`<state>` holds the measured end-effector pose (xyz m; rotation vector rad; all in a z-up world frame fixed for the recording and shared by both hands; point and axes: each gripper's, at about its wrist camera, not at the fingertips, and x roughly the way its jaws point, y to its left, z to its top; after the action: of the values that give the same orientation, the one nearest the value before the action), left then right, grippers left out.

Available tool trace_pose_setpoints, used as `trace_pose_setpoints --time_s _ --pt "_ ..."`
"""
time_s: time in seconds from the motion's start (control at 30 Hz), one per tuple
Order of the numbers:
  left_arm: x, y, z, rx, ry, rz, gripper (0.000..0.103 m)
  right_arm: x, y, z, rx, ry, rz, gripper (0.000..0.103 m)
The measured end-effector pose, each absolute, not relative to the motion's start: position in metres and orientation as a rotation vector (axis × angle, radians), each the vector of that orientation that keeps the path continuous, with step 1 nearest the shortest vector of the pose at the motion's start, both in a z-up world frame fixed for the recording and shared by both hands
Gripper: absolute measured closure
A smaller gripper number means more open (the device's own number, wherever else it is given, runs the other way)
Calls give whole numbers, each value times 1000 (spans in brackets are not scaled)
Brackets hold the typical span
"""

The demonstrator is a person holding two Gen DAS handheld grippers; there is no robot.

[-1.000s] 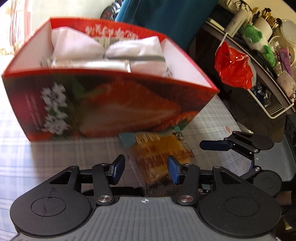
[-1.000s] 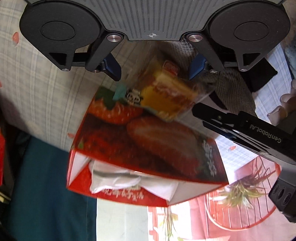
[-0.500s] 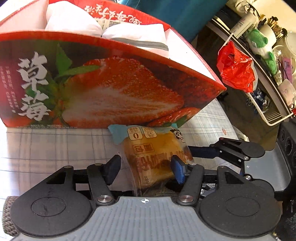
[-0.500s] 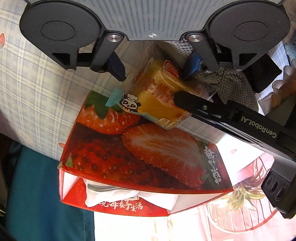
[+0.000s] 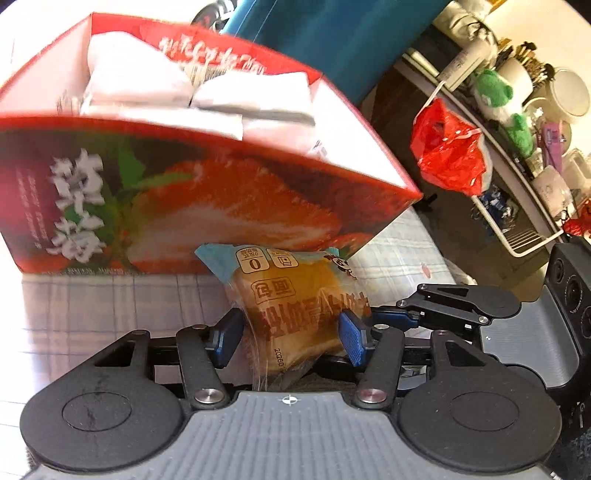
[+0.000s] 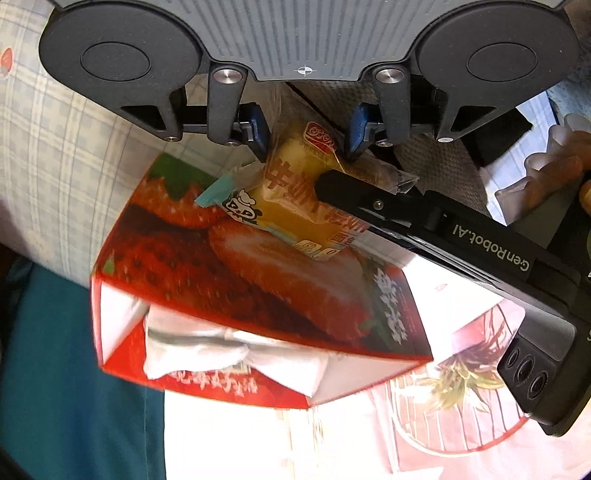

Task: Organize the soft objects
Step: 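Carry the wrapped pastry with both grippers into the red box and open them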

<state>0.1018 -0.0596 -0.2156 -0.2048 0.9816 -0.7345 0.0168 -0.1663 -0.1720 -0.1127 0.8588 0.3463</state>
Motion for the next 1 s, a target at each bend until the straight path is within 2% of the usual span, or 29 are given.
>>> trace_pose_setpoints --time_s 0.57,0.77,1.0 --pt "75 -46 -130 -177 758 -756 44 1 -150 -85 -202 701 350 63" --pt "94 -50 -106 -161 708 -781 44 17 -151 -61 -245 643 330 63" --pt "143 -62 -105 -190 747 -790 44 57 -166 -65 -243 626 301 63"
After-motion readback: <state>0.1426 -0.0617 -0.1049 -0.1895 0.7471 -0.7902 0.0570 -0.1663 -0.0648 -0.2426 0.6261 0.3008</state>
